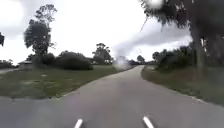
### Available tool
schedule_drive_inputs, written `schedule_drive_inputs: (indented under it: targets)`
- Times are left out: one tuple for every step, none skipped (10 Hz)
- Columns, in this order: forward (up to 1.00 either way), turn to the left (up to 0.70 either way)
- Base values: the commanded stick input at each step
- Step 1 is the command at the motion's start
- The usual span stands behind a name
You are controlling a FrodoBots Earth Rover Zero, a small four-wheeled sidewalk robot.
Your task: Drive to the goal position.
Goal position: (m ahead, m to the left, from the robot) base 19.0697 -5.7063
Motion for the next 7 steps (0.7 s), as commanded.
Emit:
schedule_drive_inputs:
  targets:
    - [0.7, -0.3]
    - [0.7, -0.3]
    - [0.7, -0.27]
    - [0.7, -0.18]
    - [0.7, -0.02]
    - [0.7, 0.0]
    - [0.7, 0.0]
